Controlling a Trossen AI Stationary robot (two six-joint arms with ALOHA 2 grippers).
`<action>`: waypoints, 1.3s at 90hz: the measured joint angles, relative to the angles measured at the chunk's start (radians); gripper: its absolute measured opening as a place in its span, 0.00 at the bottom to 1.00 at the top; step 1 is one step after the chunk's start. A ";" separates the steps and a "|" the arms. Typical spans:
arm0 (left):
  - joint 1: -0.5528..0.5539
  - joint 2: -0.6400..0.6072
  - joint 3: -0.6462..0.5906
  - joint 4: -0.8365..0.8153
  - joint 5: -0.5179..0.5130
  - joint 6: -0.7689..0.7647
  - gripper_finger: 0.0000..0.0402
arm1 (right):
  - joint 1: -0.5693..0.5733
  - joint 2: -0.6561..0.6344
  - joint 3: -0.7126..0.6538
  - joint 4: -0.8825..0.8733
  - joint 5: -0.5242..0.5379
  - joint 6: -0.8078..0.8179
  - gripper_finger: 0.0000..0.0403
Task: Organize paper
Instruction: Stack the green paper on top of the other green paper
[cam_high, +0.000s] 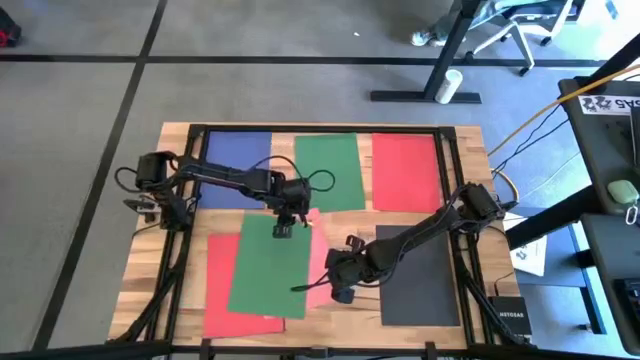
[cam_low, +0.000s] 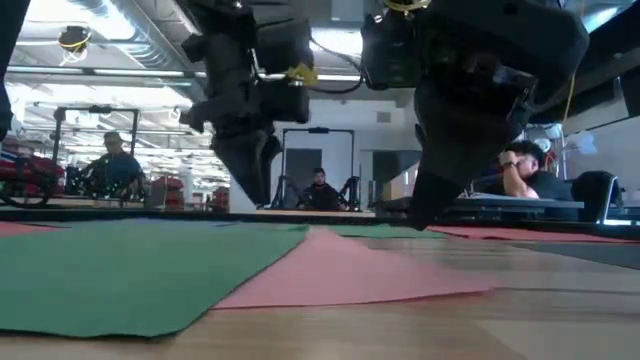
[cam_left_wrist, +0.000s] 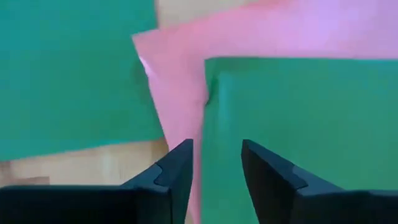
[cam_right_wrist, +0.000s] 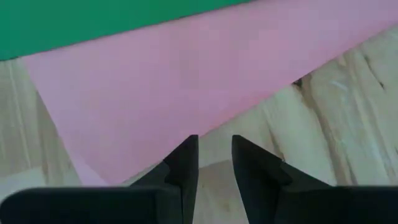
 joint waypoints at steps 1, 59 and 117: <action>0.000 0.000 -0.001 0.007 0.000 0.000 0.35 | 0.000 0.000 0.000 0.000 0.000 0.000 0.21; 0.002 0.090 -0.004 0.152 0.110 0.184 0.43 | 0.000 0.000 0.000 -0.001 0.000 -0.001 0.21; 0.061 0.132 -0.002 0.209 0.197 0.152 0.43 | 0.000 -0.001 0.000 -0.003 0.019 -0.011 0.21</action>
